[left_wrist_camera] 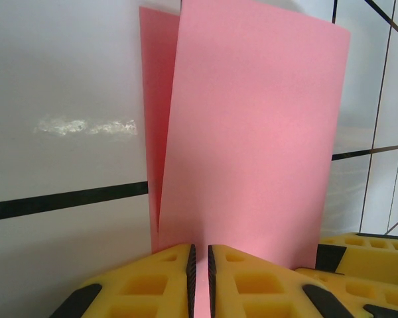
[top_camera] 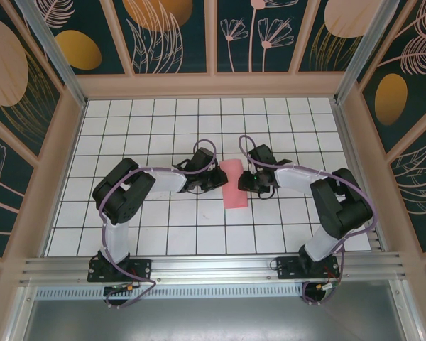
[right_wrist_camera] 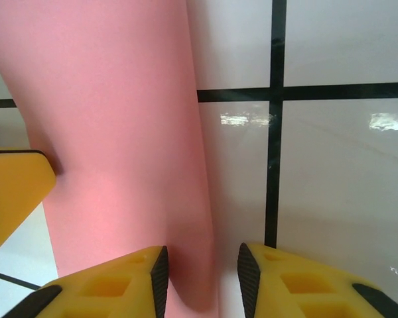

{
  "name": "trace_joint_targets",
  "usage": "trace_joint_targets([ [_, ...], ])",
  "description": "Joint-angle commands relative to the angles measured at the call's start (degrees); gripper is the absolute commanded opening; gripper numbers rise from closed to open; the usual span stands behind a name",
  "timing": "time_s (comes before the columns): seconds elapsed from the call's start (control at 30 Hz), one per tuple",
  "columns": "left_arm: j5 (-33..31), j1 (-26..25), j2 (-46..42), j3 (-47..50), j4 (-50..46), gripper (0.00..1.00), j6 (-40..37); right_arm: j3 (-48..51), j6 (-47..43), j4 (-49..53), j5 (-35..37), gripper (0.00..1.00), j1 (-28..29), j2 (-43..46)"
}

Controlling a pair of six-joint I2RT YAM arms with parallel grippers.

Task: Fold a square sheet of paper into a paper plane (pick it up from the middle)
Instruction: Fold the square sheet of paper in half at the center of the table.

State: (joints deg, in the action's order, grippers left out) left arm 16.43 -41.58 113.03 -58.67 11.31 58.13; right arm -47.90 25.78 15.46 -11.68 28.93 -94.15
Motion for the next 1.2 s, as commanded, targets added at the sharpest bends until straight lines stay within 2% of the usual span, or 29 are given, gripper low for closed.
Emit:
trace_joint_targets([
  [0.0,-3.2,-0.3,2.8,2.1,-7.4,0.16,-0.2,1.7,-0.4,5.9,0.8,0.36,1.1,-1.5],
  [0.73,-3.7,-0.2,3.4,2.4,-8.4,0.16,-1.2,1.5,-0.3,4.9,2.1,0.33,1.4,-1.6],
  [1.03,-4.2,-0.2,3.8,4.2,-8.4,0.16,-1.2,-2.8,1.4,5.7,-0.7,0.38,1.0,8.1],
  [1.17,-4.4,-0.2,3.9,4.4,-8.2,0.15,-1.1,-3.1,0.6,5.0,-6.3,0.36,1.0,8.9],
])
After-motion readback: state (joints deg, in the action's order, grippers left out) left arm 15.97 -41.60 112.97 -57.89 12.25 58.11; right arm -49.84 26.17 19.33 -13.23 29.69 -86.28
